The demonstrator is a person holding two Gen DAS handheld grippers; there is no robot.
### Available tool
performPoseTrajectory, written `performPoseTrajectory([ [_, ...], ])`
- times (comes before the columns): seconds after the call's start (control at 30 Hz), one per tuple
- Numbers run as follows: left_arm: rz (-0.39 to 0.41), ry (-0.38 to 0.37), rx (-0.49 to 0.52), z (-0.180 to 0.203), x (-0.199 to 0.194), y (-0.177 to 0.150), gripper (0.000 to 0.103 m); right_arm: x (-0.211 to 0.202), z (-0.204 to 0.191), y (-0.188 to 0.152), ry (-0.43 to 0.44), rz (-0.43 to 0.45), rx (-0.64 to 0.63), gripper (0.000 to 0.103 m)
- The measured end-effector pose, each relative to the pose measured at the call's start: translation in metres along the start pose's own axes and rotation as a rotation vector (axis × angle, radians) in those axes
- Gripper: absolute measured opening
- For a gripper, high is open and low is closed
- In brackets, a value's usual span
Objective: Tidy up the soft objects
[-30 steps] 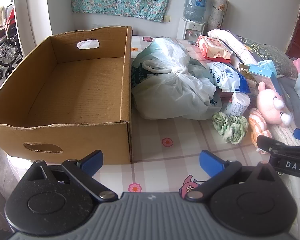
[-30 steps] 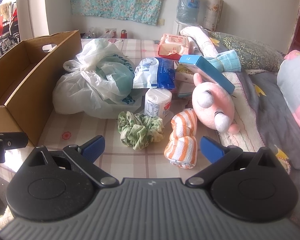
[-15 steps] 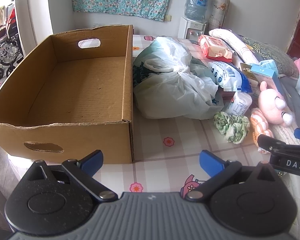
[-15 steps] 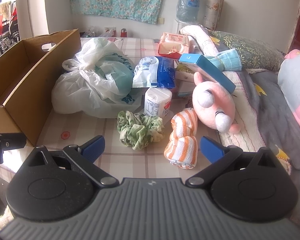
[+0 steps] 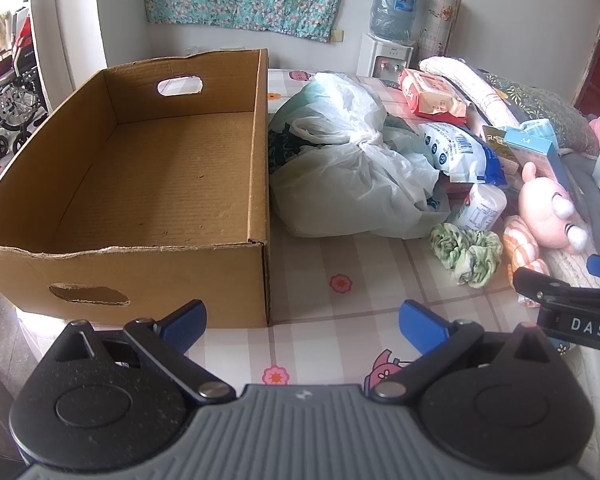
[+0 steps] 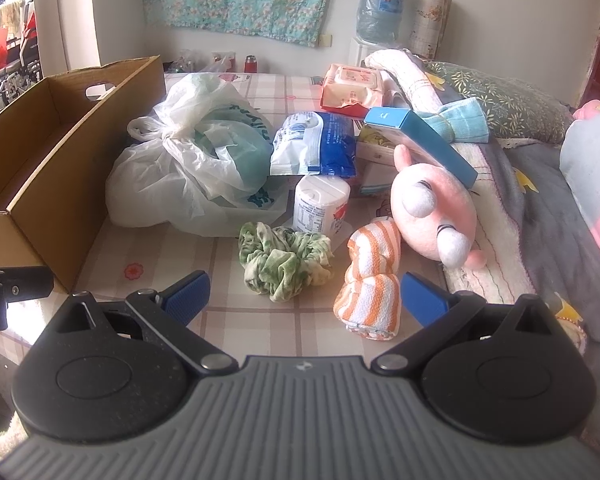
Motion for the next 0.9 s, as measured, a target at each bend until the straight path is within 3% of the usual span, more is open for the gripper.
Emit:
performPoseTrajectory([
  [0.9,-0.002,0.0,0.001,-0.0014,0.0002,-0.002,0.103,0.0009,-0.0054,-0.002,0.009,-0.004,0.001,0.102],
])
Point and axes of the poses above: each gripper's, at about its wrist camera, not at the fingertips, and x roughly the way its jaws point, z to its right, y to its top, the point moved 9 cm from there along x, roughly the way its jaws point, and after that the axes turned 13 degrees about z, right-handed, at the moved point
